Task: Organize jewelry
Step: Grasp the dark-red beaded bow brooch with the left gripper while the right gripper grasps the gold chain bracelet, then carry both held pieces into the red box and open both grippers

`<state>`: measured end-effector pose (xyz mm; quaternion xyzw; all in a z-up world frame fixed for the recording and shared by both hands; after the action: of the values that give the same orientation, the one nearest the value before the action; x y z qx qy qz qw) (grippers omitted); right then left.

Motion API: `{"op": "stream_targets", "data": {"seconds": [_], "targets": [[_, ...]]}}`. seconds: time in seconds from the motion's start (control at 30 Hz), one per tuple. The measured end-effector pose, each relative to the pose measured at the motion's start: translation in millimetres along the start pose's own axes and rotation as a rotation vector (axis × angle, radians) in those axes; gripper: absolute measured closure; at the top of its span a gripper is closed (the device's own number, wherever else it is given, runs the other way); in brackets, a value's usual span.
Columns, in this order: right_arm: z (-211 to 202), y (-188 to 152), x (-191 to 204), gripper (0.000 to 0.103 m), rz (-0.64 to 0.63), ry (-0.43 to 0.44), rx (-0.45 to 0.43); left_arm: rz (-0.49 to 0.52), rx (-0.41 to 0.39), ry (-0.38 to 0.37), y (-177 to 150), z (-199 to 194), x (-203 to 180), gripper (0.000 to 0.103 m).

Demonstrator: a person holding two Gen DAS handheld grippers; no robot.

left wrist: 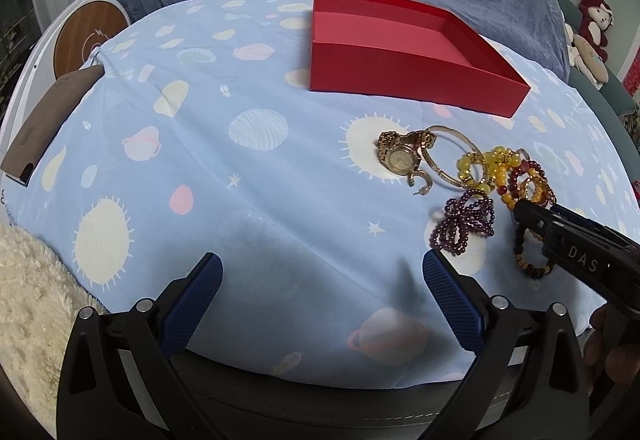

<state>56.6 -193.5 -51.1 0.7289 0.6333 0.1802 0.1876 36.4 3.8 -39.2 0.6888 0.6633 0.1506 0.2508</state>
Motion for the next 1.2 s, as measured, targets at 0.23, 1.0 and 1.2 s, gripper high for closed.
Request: {"op": "stream_targets", "data": {"seconds": [0.23, 1.0, 1.2], "targets": [[-19.8, -7.5, -15.6, 0.050, 0.041, 0.027, -0.020, 0.025, -0.010, -0.053, 10.7, -1.0, -17.6, 0.009], [-31.2, -15.6, -39.1, 0.050, 0.101, 0.028, -0.020, 0.152, 0.064, -0.168, 23.9, 30.7, -71.5, 0.090], [-40.1, -13.2, -36.6, 0.050, 0.104, 0.061, -0.026, 0.110, 0.049, -0.211, 28.7, 11.4, -61.8, 0.092]]}}
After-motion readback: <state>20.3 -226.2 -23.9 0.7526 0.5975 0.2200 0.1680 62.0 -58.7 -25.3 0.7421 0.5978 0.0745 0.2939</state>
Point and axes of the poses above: each gripper's, at about its wrist camera, not at the fingertips, and z roughly the way its jaws point, x to its left, y to its top, the point moved 3 cm from there along z, roughly the way its jaws point, and after that the axes turned 4 degrees about -y, right-handed, at the moved point
